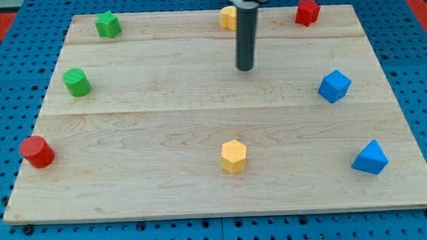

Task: Place the blue cube to the center of the board

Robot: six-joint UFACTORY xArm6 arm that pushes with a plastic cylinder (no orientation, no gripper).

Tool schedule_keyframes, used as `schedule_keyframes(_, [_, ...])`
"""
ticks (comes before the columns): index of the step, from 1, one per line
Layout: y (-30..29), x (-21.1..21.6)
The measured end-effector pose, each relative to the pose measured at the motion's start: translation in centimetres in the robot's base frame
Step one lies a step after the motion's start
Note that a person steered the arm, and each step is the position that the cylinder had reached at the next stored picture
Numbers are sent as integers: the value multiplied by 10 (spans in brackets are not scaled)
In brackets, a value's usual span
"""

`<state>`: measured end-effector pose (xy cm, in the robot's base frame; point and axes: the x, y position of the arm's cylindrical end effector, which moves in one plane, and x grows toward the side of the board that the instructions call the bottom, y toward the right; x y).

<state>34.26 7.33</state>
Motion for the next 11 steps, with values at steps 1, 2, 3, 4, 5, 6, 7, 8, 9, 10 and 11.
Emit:
schedule_keyframes(1, [44,-7])
schedule_keyframes(2, [63,-11])
schedule_keyframes(3, [126,-11])
schedule_keyframes(4, [172,-14])
schedule_keyframes(5, [196,0])
schedule_keyframes(6, [214,69])
schedule_keyframes(7, [170,91])
schedule_keyframes(8, [116,78])
schedule_keyframes(9, [150,64])
schedule_keyframes(10, [116,40])
schedule_keyframes(11, [-11,38])
